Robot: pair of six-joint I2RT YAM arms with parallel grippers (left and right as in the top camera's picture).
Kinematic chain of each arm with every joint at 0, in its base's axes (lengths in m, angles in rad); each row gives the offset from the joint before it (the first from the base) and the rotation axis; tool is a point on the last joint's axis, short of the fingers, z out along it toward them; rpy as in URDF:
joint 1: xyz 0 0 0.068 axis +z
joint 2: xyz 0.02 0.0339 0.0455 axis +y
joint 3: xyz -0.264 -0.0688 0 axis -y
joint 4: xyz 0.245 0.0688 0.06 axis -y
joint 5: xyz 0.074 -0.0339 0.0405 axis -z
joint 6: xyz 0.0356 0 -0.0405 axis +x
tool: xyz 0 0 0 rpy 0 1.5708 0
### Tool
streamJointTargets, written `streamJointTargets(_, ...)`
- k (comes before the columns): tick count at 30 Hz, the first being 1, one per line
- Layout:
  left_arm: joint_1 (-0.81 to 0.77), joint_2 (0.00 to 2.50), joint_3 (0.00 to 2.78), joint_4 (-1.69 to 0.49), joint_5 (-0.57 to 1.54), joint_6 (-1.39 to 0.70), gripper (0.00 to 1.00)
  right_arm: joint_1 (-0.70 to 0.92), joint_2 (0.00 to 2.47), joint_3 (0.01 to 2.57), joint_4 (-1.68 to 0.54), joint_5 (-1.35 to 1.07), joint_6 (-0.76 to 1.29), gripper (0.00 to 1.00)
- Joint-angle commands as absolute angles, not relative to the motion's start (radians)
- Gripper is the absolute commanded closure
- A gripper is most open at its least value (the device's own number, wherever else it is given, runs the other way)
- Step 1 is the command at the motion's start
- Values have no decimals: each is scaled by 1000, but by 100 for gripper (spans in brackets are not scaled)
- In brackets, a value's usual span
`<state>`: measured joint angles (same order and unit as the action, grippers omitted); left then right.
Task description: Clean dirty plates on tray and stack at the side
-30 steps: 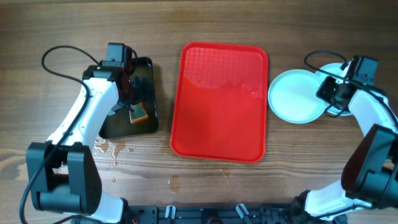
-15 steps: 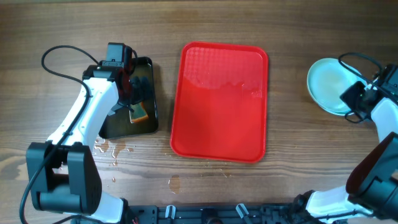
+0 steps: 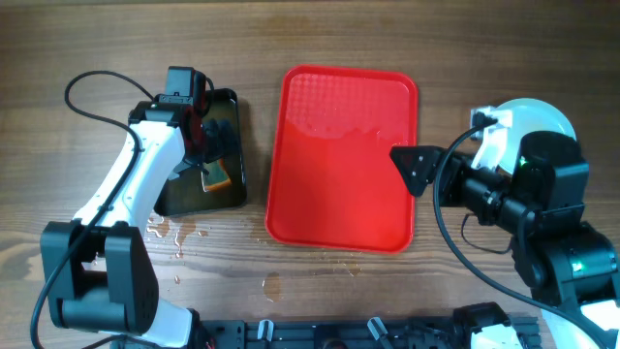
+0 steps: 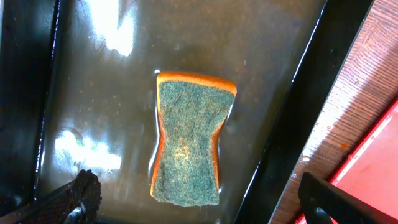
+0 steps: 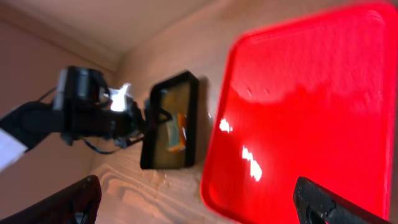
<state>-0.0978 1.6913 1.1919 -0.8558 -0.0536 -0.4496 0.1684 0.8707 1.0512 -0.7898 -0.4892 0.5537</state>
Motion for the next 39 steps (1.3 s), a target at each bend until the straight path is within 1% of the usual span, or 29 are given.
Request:
streamJointTargets(1,-96,1685,1189,-856,-52,-445,0,157,810,1060,-879,-386,490,0)
streamJointTargets(2,-96,1685,1189,-856,-53,-445,0,157,764,1056,-898,-347,390,0)
streamJointTargets(4,-96,1685,1189,-856,-52,-445,0,157,656,1000,-867,-290,188,0)
streamJointTargets(6,-96,1685,1189,-856,-52,-445,0,150,512,841,-730,-257,43,0)
streamJointTargets(8,-96,1685,1189,-856,-52,-445,0,140,381,627,-529,-257,0,0)
streamJointTargets(13,-96,1685,1189,-856,-53,-445,0,135,62,199,-206,-224,1,0)
streamJointTargets(16,-96,1685,1189,-856,-52,-445,0,133,2,22,7,-224,2,0)
streamJointTargets(29,-96,1685,1189,-856,-53,-445,0,133,4,5,17,-198,0,0)
streamJointTargets(31,-97,1654,1187,-855,-56,-445,0,133,4,5,17,-198,0,0)
streamJointTargets(34,-146,1433,1168,-878,-83,-443,0,133,4,5,17,-198,0,0)
streamJointTargets(35,-156,1341,1154,-866,-132,-422,0,133,4,5,17,-198,0,0)
streamJointTargets(37,-150,1159,1095,-771,-139,-404,0,133,4,5,17,-198,0,0)
streamJointTargets(39,-142,937,964,-588,-126,-325,0,133,4,5,17,-198,0,0)
